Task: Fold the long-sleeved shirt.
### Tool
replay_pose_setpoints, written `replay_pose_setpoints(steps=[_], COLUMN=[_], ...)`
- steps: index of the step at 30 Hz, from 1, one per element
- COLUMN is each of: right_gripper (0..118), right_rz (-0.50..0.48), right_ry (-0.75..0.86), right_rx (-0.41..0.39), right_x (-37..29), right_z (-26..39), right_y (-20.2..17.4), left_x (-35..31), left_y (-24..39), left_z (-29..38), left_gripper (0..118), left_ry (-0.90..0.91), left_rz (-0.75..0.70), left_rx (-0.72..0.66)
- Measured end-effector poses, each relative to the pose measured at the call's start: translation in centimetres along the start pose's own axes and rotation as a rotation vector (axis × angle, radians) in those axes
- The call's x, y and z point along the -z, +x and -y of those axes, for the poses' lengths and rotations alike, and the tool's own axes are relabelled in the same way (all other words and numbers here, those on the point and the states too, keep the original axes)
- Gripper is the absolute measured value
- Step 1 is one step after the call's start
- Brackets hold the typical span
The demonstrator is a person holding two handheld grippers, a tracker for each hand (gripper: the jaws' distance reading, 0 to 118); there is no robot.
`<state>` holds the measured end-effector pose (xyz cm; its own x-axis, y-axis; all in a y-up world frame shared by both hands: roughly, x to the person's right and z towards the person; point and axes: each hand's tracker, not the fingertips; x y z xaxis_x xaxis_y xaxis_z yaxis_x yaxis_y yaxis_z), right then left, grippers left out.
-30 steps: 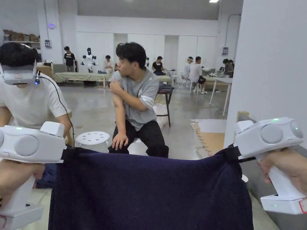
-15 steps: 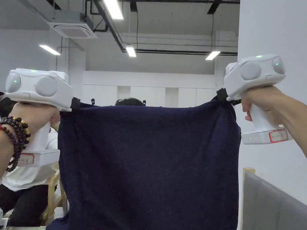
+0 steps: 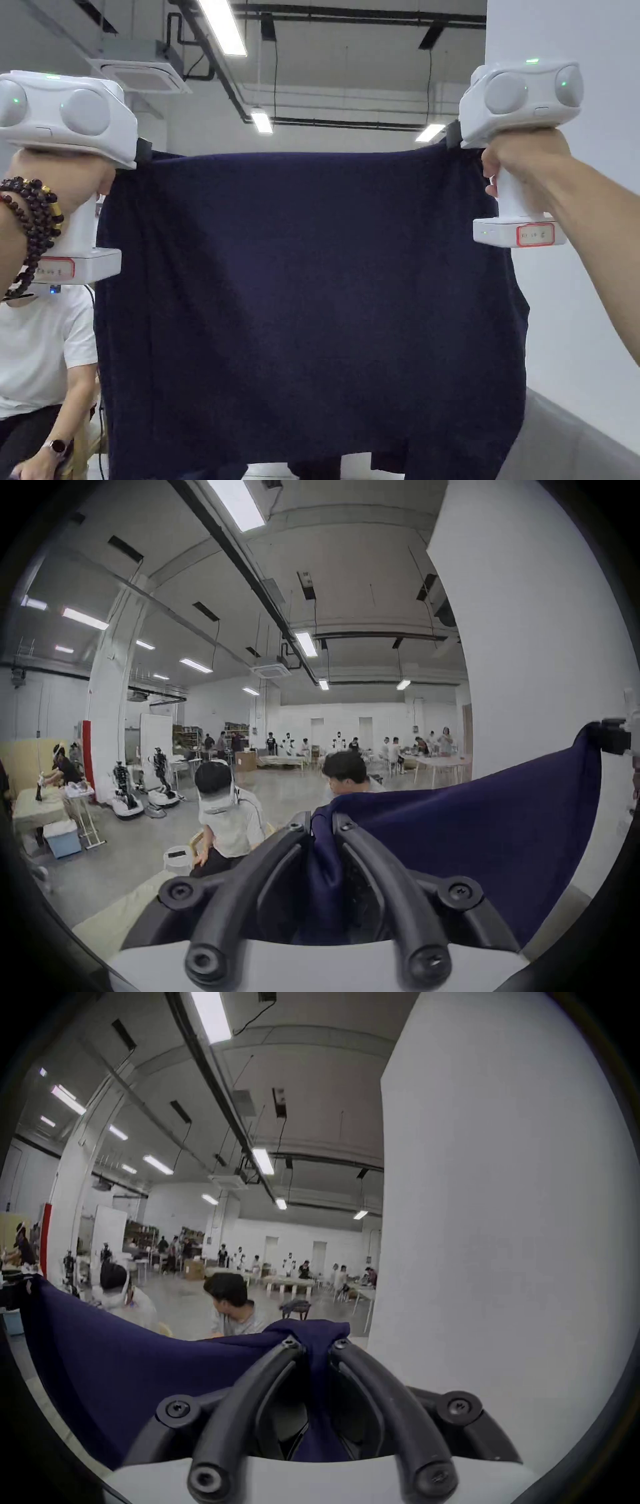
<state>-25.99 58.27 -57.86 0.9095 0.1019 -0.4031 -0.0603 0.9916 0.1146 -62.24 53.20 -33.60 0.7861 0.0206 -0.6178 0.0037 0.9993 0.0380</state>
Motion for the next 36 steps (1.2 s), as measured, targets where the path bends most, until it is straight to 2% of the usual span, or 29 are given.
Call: replay_pose_setpoints(steps=[2,4,6,8,11,15,18,20,24,28,32,36], right_gripper=[9,9,9,9,9,9,9,9,9,9,9,9], right_rz=[0.025,0.007,0.025,0.02,0.002,-0.019,-0.053,-0.062,-0.065,-0.077,-0.067,-0.075], right_ry=[0.036,0.072,0.173,0.068,0.022,-0.07,-0.159,-0.188,-0.259,-0.371,-0.464,-0.514], right_rx=[-0.004,0.022,0.027,-0.001,0.014,-0.018,0.024,0.024,-0.027,0.05,0.05,0.091], right_x=[-0.3,-0.8,-1.6,-1.3,-0.6,0.3,0.9,1.1,0.7,0.4,-0.8,-2.7], right_z=[-0.4,-1.0,-0.7,-0.5,1.7,7.4,13.4,17.2,25.3,33.3,40.2,44.4], right_y=[0.0,0.2,0.1,0.1,0.2,-0.2,0.0,-0.3,-1.8,-2.5,-2.8,-2.9], left_x=[-0.5,-1.0,-1.3,-1.0,-0.8,0.0,0.5,0.6,0.0,-1.4,-2.8,-4.9], left_y=[0.4,0.8,0.9,0.8,0.9,0.8,0.6,0.6,1.2,1.2,0.5,0.5], left_z=[-0.4,-0.4,-0.3,0.2,2.1,6.8,11.9,15.3,22.5,29.0,34.4,37.9], left_gripper=[13,13,13,13,13,13,13,13,13,13,13,13], left_ry=[0.05,0.111,0.129,0.092,0.065,-0.012,-0.085,-0.115,-0.19,-0.265,-0.368,-0.385], left_rz=[0.002,-0.011,-0.016,-0.014,-0.002,0.012,0.021,0.026,-0.008,-0.009,-0.011,-0.019], left_rx=[0.011,0.0,-0.01,-0.027,-0.031,-0.01,0.005,0.01,0.059,0.025,0.008,0.023])
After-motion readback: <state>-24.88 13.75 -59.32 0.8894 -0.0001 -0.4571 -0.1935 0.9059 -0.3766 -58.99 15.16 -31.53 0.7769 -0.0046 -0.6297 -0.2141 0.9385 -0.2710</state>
